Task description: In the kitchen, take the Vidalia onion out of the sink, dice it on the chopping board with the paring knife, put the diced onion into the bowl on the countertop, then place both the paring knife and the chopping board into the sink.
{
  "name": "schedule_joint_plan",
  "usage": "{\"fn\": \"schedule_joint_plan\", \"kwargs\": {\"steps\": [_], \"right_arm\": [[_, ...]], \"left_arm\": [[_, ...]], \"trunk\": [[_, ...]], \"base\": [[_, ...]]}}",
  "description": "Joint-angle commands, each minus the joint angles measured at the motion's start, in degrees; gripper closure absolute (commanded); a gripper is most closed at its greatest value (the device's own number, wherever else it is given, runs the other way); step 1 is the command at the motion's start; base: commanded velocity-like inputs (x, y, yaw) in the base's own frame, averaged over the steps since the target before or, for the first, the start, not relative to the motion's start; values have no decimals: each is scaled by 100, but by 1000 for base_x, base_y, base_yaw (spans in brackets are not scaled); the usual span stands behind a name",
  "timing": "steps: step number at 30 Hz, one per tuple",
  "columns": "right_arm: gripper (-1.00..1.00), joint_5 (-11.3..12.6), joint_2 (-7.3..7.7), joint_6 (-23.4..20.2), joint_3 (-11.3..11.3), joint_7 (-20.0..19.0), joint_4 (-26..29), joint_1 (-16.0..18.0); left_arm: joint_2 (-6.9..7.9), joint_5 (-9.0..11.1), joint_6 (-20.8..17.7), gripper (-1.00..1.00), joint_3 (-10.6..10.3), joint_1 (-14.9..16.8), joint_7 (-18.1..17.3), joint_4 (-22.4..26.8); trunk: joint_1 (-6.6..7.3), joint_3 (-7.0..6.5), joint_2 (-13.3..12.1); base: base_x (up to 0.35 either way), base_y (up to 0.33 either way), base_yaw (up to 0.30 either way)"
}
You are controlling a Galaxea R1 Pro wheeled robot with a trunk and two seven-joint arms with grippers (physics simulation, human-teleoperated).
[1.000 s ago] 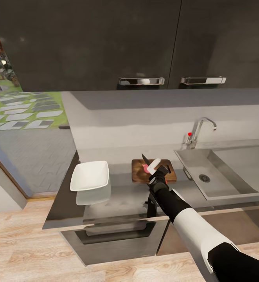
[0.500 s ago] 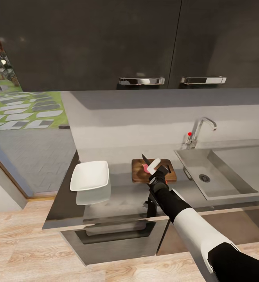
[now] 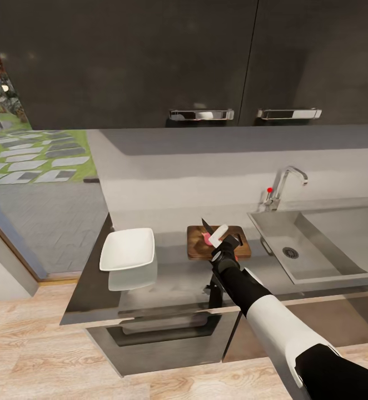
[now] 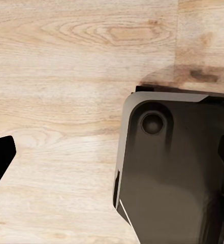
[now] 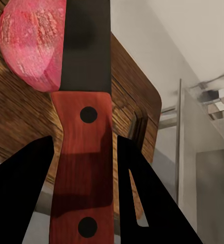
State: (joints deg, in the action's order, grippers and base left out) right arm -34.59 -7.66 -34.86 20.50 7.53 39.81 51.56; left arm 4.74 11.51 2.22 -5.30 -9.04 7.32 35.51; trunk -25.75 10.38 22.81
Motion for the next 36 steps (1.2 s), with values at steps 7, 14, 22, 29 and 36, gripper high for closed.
{"fn": "schedule_joint_plan", "kwargs": {"steps": [7,14,22,29,36], "right_arm": [[100,-5,2,-39,24,21,0,4],[100,-4,2,-39,24,21,0,3],[100,-4,2,-39,24,21,0,4],[100,-4,2,-39,24,21,0,4],[100,-4,2,-39,24,21,0,5]], "left_arm": [[9,62,15,-100,-46,-1,50,7],[9,62,15,-100,-44,-1,50,3],[9,62,15,-100,-45,-1,50,0],[9,62,15,-100,-47,-1,50,-1],[9,61,15,-100,-45,-1,50,-1]], "trunk": [[-4,10,11],[-4,10,11],[-4,14,11],[-4,27,11],[-4,29,11]], "base": [[0,0,0],[0,0,0],[0,0,0],[0,0,0],[0,0,0]]}}
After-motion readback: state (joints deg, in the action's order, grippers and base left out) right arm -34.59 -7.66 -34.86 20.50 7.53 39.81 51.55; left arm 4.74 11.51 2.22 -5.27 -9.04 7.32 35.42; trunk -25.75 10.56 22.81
